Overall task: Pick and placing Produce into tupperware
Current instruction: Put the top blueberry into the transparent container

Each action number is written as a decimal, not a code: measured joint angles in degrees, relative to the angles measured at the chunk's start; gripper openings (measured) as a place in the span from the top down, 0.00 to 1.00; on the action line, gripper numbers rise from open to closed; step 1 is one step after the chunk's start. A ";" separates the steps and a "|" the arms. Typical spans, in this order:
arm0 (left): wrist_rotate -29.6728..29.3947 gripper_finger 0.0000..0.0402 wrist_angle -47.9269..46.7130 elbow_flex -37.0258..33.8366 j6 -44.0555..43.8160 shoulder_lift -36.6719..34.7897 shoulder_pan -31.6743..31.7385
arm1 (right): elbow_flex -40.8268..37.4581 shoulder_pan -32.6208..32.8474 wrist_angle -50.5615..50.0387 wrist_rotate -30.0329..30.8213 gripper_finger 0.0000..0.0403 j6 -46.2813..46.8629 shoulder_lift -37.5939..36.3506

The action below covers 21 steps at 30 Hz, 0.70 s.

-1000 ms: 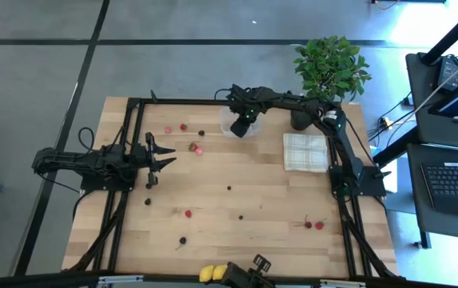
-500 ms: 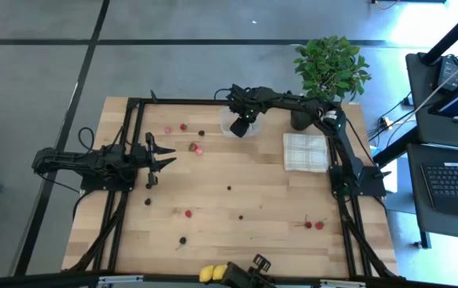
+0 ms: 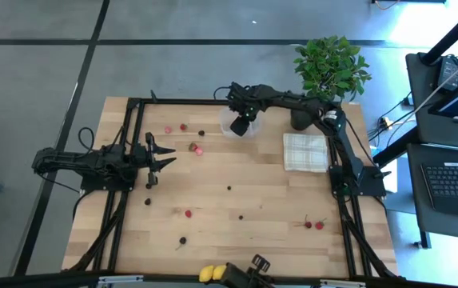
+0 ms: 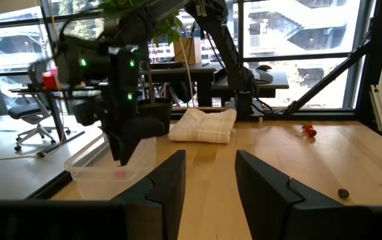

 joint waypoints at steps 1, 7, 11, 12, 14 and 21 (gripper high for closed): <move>0.02 0.69 0.00 0.00 0.00 0.00 0.00 | 1.11 0.00 -0.76 0.00 0.65 0.19 -0.06; 0.00 0.69 -0.02 0.00 0.00 0.00 0.00 | 10.60 0.00 -8.00 0.00 0.65 1.45 -0.11; 0.01 0.69 -0.18 0.00 0.00 -0.01 0.02 | 17.48 0.55 -14.54 -0.04 0.65 1.85 -0.15; 0.01 0.69 -0.24 0.00 0.00 -0.01 0.00 | 19.02 0.94 -16.33 -0.06 0.65 1.63 -0.17; 0.02 0.69 -0.27 0.00 0.00 -0.01 0.00 | 21.69 2.30 -19.89 -0.37 0.65 1.08 -0.17; 0.00 0.69 -0.39 0.01 0.00 -0.02 0.02 | 26.01 11.36 -27.72 -1.96 0.65 -2.95 -0.17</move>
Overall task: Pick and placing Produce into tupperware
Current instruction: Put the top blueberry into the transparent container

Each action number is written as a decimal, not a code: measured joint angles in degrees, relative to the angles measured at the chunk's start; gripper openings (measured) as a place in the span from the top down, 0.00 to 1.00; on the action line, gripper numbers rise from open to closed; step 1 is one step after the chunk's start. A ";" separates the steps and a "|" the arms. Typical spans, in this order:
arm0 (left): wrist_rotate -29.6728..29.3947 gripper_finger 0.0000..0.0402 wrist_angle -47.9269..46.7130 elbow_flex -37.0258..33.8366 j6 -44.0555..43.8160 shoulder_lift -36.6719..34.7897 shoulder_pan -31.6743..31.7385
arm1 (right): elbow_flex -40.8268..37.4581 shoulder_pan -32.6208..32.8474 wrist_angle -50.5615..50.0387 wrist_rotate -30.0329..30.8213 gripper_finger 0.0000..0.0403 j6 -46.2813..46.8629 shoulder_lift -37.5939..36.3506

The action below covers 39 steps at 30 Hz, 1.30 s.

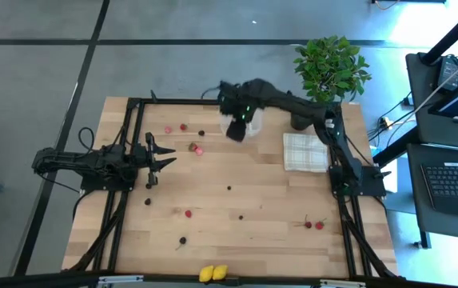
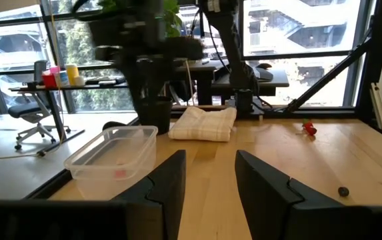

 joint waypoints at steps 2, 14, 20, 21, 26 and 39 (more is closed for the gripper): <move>0.01 0.69 0.00 -0.01 0.00 0.00 -0.02 | -0.14 3.34 -0.78 -0.08 0.65 -1.24 0.00; 0.13 0.69 -1.97 -0.01 -0.31 0.00 0.01 | -0.90 18.22 3.07 -0.08 0.65 -2.45 -0.48; 0.25 0.69 -1.96 -0.01 -0.31 0.00 -0.02 | -0.90 21.40 5.25 0.03 0.65 -1.14 -0.57; 0.28 0.69 -1.97 -0.01 -0.31 0.00 0.00 | -0.90 21.80 5.77 0.07 0.65 -0.77 -0.57; 0.38 0.69 -1.96 -0.01 -0.31 0.00 0.01 | -0.90 23.38 7.17 0.25 0.65 0.07 -0.61; 0.51 0.69 -1.95 -0.01 -0.37 0.00 0.01 | -1.75 24.31 8.56 4.11 0.65 -1.54 -0.71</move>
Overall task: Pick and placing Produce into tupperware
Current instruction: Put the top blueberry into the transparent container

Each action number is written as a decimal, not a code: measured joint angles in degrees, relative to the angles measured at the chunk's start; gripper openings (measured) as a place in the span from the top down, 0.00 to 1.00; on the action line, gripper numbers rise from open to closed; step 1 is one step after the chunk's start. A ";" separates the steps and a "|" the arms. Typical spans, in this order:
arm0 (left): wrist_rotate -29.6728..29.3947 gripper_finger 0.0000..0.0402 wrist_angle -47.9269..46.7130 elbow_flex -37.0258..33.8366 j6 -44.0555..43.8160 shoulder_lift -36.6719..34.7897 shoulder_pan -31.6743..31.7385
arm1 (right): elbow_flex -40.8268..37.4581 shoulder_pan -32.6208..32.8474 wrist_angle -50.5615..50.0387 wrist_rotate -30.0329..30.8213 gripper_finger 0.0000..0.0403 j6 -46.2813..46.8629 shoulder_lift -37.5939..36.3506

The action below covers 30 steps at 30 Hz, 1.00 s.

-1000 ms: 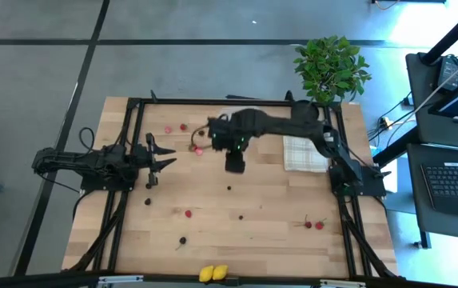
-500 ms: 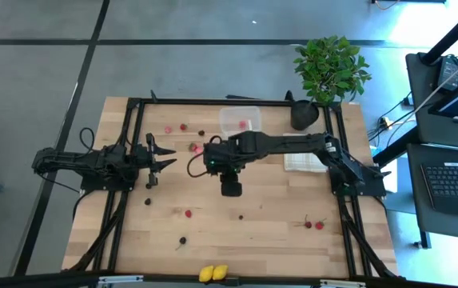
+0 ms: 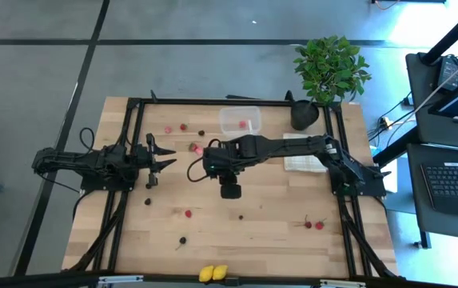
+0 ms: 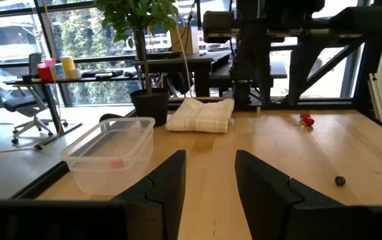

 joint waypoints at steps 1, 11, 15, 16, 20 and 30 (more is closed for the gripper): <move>0.01 0.69 0.00 0.00 0.00 0.00 -0.02 | -0.47 -0.02 0.65 0.02 0.65 -0.18 -0.01; -0.01 0.69 0.00 0.00 0.00 0.02 0.00 | -16.44 -0.07 11.40 -0.05 0.65 0.11 -6.19; -0.01 0.69 0.01 0.00 0.00 0.02 -0.02 | -31.25 -0.13 26.15 -0.15 0.65 1.67 -16.92; -0.01 0.69 0.01 0.00 0.00 0.02 -0.02 | -35.06 -0.13 30.32 -0.16 0.65 1.53 -19.37; -0.01 0.69 0.02 0.00 0.00 0.02 0.00 | -50.73 -0.13 47.57 -0.19 0.65 0.32 -27.51; -0.03 0.69 0.22 0.00 0.04 0.02 0.00 | -81.65 -0.13 90.00 -1.96 0.65 -2.51 -34.02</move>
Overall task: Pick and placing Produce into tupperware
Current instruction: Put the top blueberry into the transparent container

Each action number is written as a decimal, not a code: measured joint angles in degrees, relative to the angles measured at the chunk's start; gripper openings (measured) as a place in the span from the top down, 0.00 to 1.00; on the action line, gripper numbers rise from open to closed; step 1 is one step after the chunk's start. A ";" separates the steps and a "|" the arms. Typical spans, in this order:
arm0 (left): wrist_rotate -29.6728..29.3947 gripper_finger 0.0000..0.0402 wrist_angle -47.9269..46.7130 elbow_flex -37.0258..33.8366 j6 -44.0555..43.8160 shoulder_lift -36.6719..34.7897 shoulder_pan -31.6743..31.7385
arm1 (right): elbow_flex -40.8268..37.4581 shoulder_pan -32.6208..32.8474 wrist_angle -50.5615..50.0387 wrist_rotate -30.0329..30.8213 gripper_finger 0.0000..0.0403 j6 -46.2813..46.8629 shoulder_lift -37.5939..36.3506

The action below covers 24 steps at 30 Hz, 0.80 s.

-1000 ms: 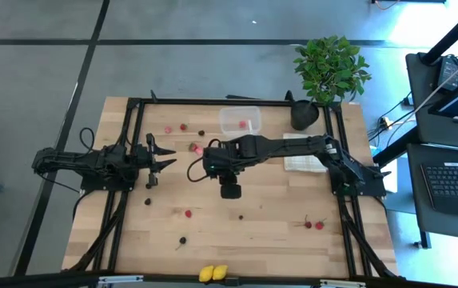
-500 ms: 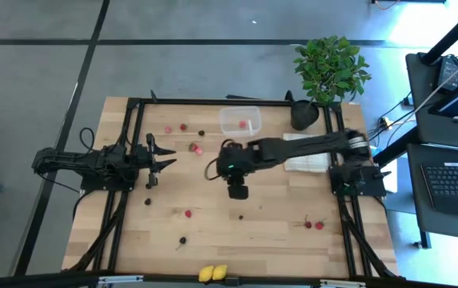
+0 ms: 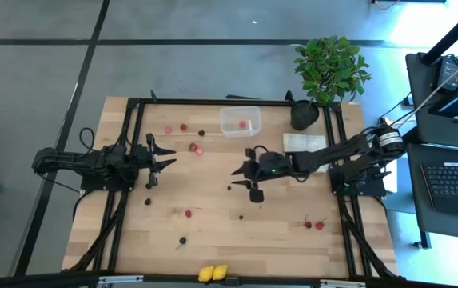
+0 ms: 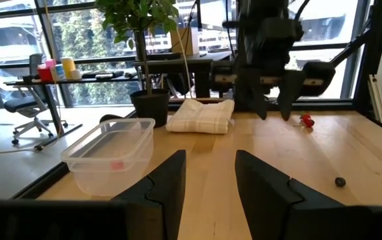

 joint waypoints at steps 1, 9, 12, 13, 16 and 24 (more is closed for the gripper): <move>0.00 0.69 0.02 0.00 -0.02 0.00 -0.02 | -2.16 0.00 4.17 -0.53 0.65 0.51 0.06; 0.00 0.69 0.08 0.00 0.00 0.00 0.00 | -10.67 0.00 24.62 -0.64 0.65 4.08 3.09; -0.02 0.69 0.07 0.00 0.04 0.00 0.00 | -10.67 0.00 24.20 -0.64 0.65 4.40 5.17; -0.02 0.69 0.07 0.00 0.20 0.00 0.00 | -10.16 0.00 24.54 -0.62 0.65 4.38 6.19; -0.02 0.69 0.10 0.00 0.44 0.00 0.00 | -9.04 0.00 24.81 -0.63 0.65 4.43 8.75; -0.05 0.69 0.14 0.00 0.44 0.00 0.00 | -7.87 0.00 27.46 -0.62 0.65 5.45 13.32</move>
